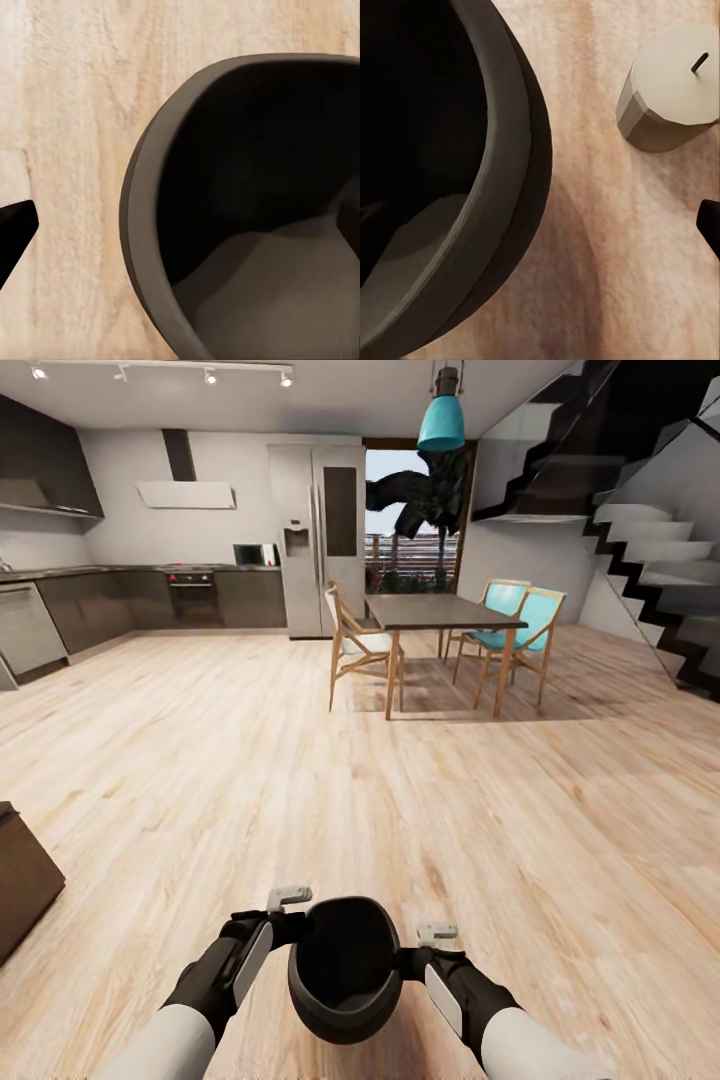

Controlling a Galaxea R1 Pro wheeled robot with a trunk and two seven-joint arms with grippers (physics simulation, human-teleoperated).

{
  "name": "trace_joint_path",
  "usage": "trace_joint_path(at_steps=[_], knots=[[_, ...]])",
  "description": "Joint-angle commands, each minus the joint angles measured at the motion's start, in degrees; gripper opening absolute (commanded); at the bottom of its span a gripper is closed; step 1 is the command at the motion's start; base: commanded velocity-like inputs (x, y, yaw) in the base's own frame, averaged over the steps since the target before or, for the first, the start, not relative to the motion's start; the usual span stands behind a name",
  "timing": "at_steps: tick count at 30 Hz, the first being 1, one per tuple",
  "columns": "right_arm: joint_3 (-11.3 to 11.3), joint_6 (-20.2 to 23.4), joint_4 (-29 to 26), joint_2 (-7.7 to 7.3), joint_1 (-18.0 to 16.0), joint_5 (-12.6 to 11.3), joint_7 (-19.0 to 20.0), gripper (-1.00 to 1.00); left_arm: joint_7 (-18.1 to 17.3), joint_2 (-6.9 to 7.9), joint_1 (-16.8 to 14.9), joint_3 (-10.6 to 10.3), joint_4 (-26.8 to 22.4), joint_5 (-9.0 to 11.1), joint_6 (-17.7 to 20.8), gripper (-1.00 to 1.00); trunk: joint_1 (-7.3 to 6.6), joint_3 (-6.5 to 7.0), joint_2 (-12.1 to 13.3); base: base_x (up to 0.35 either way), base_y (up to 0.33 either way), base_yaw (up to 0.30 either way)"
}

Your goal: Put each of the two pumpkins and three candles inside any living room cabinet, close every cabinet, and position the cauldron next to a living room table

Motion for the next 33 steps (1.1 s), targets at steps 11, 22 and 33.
trace_joint_path(at_steps=[11,22,33], knots=[[0.39,0.27,-0.1,0.0,-0.02,-0.59,-0.44,1.0,0.23,0.08,-0.01,-0.33,-0.03,0.5,0.18,1.0,0.27,-2.5,-0.17,0.0,0.0,0.0],[0.38,0.27,-0.1,0.0,-0.03,-0.59,-0.44,1.0,0.22,0.28,-0.01,-0.39,-0.03,0.46,-0.03,1.0,0.45,-4.05,-0.27,0.0,0.0,0.0],[0.37,0.27,-0.1,0.0,-0.02,-0.59,-0.44,1.0,0.22,0.35,-0.01,-0.41,-0.03,0.45,-0.09,1.0,0.45,-4.05,-0.27,0.0,0.0,0.0]])
